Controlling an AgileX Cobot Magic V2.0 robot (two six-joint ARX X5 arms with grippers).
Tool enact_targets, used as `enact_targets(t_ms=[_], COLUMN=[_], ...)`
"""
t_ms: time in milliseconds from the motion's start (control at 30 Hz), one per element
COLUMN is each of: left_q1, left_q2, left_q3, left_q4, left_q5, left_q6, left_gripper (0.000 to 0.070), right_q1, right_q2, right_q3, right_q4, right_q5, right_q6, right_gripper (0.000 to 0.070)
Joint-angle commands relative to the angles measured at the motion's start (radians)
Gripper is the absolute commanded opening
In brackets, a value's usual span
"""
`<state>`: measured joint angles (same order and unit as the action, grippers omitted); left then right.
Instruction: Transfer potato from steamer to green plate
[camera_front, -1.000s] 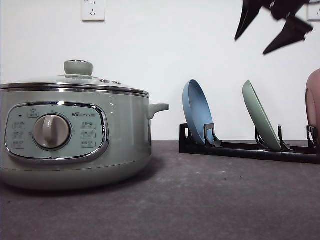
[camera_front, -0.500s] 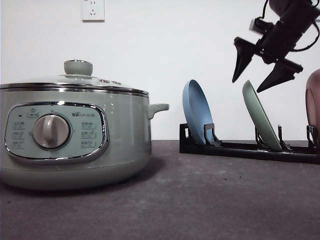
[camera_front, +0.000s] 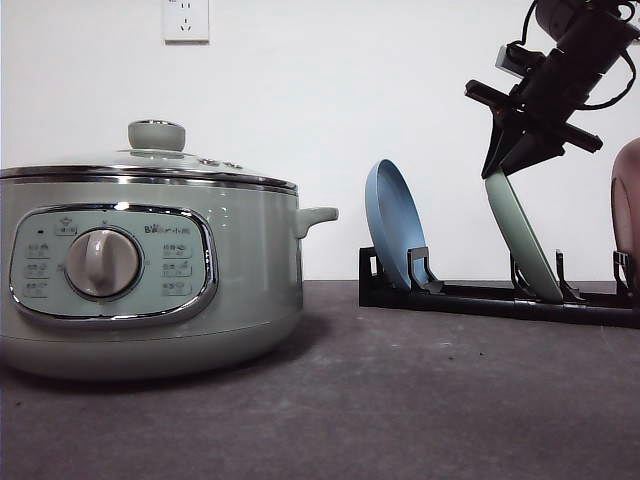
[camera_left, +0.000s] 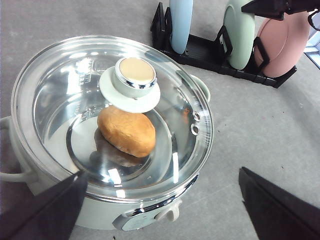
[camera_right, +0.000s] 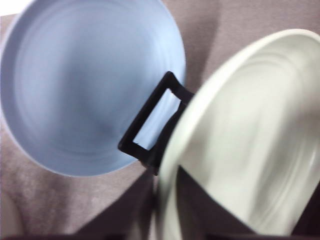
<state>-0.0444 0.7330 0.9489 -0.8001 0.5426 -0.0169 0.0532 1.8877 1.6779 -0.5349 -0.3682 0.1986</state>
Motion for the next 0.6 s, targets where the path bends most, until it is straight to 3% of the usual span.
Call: enact_targets(t_ms=[0,567], left_q1=[-0.002,-0.002], left_q2=[0.005,0.005], left_q3=[0.023,0.023], left_q4=[0.007,0.008], left_q5=[0.006,0.006], left_q6=[0.008,0.009], left_gripper=[0.062,0.062], right_q1=[0.003,0.028], right_q2=[0.023,-0.191], right_q3=[0.026,0.105], right_q4=[0.011,-0.006], right_q5=[-0.002,-0.062], right_q6=[0.004,0.0], right_gripper=[0.0009,0.0008])
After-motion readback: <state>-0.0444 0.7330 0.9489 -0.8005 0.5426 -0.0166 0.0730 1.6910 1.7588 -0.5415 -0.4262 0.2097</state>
